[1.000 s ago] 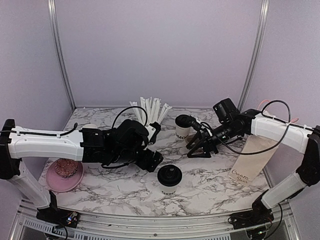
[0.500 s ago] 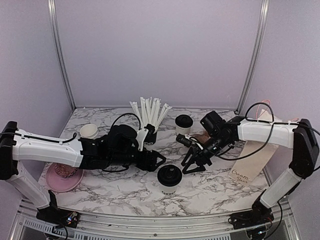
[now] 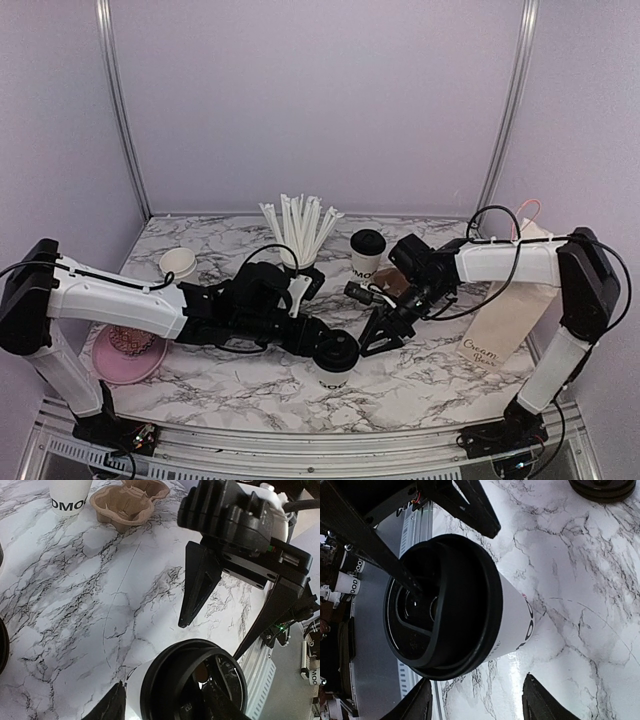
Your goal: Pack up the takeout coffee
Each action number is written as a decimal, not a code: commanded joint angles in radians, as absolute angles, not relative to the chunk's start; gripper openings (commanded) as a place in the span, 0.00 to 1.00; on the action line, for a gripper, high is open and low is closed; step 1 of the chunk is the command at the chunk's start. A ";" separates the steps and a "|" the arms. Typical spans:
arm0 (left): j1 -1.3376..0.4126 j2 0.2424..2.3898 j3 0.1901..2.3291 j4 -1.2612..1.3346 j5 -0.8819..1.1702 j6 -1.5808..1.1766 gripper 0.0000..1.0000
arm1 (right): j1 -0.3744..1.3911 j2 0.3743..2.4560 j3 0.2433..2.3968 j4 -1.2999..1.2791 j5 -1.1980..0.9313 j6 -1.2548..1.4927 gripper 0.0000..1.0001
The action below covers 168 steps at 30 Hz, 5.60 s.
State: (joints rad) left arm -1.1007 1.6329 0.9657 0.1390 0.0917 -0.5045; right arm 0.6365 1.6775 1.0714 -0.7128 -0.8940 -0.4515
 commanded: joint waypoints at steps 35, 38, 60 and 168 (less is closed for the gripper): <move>-1.107 1.458 0.945 -0.082 0.183 -0.793 0.48 | 0.625 1.742 1.253 -0.806 -0.924 -0.476 0.49; -1.108 1.478 0.941 -0.062 0.212 -0.811 0.46 | 0.626 1.756 1.251 -0.804 -0.926 -0.473 0.48; -1.108 1.466 0.890 -0.066 0.227 -0.844 0.40 | 0.626 1.764 1.232 -0.785 -0.918 -0.457 0.46; -0.939 1.673 0.879 0.081 0.266 -0.683 0.22 | 0.917 1.770 1.118 -0.612 -0.262 -0.608 0.73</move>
State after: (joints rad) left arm -0.9352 1.7176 0.8734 0.1028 0.3008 -0.6949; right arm 0.8745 1.6703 1.1988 -0.5484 -0.4877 -0.5690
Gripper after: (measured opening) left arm 0.225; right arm 0.816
